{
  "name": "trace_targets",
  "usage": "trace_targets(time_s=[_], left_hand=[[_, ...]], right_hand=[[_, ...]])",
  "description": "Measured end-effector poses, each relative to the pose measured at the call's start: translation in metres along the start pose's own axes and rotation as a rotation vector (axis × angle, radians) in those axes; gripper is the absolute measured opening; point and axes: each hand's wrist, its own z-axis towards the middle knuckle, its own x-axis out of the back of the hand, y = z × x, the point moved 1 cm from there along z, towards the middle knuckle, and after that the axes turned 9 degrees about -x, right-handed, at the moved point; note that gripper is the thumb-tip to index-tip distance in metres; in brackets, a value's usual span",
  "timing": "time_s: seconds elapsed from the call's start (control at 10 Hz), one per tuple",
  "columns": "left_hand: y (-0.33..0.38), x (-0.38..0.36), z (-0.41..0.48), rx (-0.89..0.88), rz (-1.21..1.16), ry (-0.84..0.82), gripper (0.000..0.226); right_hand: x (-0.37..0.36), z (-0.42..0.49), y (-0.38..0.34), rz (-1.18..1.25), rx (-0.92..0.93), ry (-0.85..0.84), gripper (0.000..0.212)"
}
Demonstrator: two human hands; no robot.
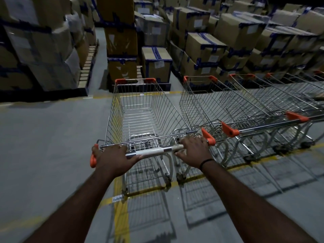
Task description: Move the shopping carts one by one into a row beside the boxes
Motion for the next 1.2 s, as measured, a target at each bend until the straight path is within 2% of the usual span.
trace_targets(time_s=[0.2,0.3,0.5,0.6,0.7,0.8,0.9,1.0,1.1,1.2], left_hand=[[-0.011,-0.003,0.003,-0.007,-0.021,-0.018,0.110],[-0.015,0.000,0.007,0.007,-0.042,-0.061,0.110],[-0.013,0.005,0.012,0.030,-0.059,-0.173,0.116],[-0.016,0.009,0.017,0.026,-0.066,-0.237,0.119],[-0.018,0.013,0.021,0.022,-0.083,-0.270,0.125],[-0.021,0.021,0.028,-0.044,-0.100,-0.309,0.128],[-0.028,0.030,0.039,-0.126,-0.132,-0.285,0.105],[-0.047,0.043,0.050,-0.200,-0.195,-0.190,0.091],[-0.076,0.061,0.064,-0.280,-0.224,-0.086,0.085],[-0.099,0.075,0.073,-0.359,-0.208,-0.011,0.082]], right_hand=[[0.024,0.018,-0.007,0.073,0.036,-0.207,0.095],[0.022,0.025,-0.008,0.017,0.042,-0.201,0.107],[0.022,0.028,-0.006,-0.030,0.061,-0.233,0.094],[0.025,0.028,-0.008,-0.021,0.044,-0.274,0.094],[0.030,0.031,-0.013,0.014,0.018,-0.352,0.112],[0.038,0.034,-0.021,0.002,-0.043,-0.477,0.121],[0.043,0.036,-0.032,-0.030,-0.117,-0.496,0.102],[0.048,0.030,-0.058,-0.036,-0.179,-0.400,0.080],[0.056,0.029,-0.097,-0.004,-0.204,-0.208,0.067],[0.062,0.027,-0.138,0.082,-0.228,-0.070,0.065]])
